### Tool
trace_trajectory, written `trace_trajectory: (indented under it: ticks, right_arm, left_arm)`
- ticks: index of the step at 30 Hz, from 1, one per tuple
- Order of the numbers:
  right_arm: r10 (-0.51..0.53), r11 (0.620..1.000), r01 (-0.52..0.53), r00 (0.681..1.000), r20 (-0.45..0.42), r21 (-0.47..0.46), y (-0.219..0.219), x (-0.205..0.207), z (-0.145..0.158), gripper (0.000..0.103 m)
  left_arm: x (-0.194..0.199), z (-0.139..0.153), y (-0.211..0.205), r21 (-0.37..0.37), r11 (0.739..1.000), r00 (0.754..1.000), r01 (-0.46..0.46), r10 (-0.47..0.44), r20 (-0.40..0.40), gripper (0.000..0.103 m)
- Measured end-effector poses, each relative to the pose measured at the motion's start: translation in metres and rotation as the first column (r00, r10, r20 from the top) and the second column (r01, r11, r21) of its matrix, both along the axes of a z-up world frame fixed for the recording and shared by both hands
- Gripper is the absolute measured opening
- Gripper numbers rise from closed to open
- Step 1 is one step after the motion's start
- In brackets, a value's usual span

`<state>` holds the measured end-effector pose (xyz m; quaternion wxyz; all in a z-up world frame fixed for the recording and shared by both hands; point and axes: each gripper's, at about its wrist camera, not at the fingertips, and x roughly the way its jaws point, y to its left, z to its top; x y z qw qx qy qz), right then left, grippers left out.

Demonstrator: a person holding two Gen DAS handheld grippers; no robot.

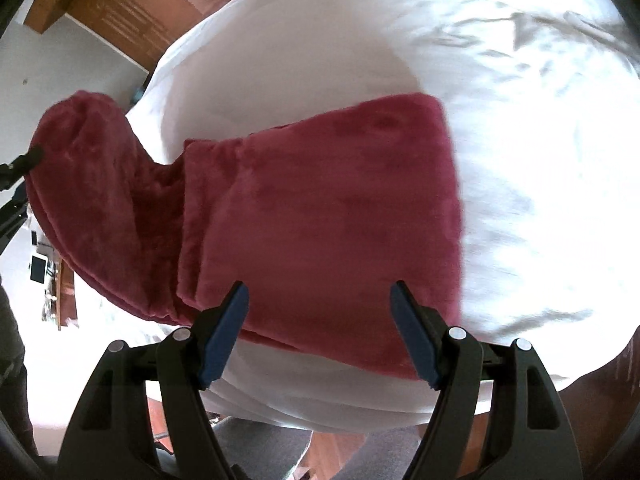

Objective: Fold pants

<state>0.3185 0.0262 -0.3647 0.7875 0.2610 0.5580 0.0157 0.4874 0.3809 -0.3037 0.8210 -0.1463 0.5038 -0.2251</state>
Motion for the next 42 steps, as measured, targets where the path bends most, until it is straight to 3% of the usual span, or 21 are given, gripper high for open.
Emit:
trace_trajectory:
  ticks: [6,7,11,15,21,27,33,35,42]
  right_arm:
    - [-0.047,0.999,0.047,0.999,0.007,0.025,-0.034,-0.021,-0.005,0.074]
    - [-0.053,0.998,0.053,0.999,0.006,0.027,-0.039,-0.023,-0.006,0.074]
    - [-0.078,0.996,0.078,0.997,-0.001,0.036,-0.055,-0.036,-0.010,0.074]
    - [-0.088,0.995,0.087,0.996,0.009,0.048,-0.065,-0.046,-0.010,0.074]
    - [-0.083,0.994,0.082,0.996,0.019,0.074,-0.062,-0.043,-0.011,0.074]
    - [-0.036,0.996,0.031,0.998,0.048,0.087,-0.041,-0.013,-0.003,0.074]
    - [-0.035,0.984,0.023,0.997,0.067,0.176,-0.023,0.037,-0.001,0.075]
    - [-0.015,0.986,0.001,0.997,0.082,0.164,-0.013,0.053,-0.001,0.084]
    - [0.035,0.993,-0.041,0.998,0.054,0.112,0.015,0.115,-0.019,0.085]
  left_arm:
    - [-0.037,-0.006,-0.086,0.046,0.983,0.983,0.180,-0.181,0.013,0.026]
    - [-0.040,-0.006,-0.098,0.048,0.977,0.978,0.206,-0.207,0.015,0.019]
    - [-0.068,-0.014,-0.161,0.079,0.934,0.936,0.350,-0.352,0.025,0.019]
    - [-0.081,-0.027,-0.183,0.061,0.923,0.925,0.381,-0.380,-0.023,0.019]
    - [-0.065,-0.040,-0.144,0.069,0.964,0.963,0.257,-0.250,-0.097,0.020]
    - [-0.048,-0.042,-0.077,0.069,0.992,0.988,0.109,-0.100,-0.120,0.036]
    - [-0.044,-0.048,-0.031,0.068,0.996,0.989,0.052,-0.042,-0.145,0.042]
    - [-0.043,-0.051,-0.019,0.067,0.997,0.987,0.039,-0.029,-0.157,0.042]
    - [-0.032,-0.067,0.022,0.079,0.997,0.977,0.001,0.016,-0.212,0.043]
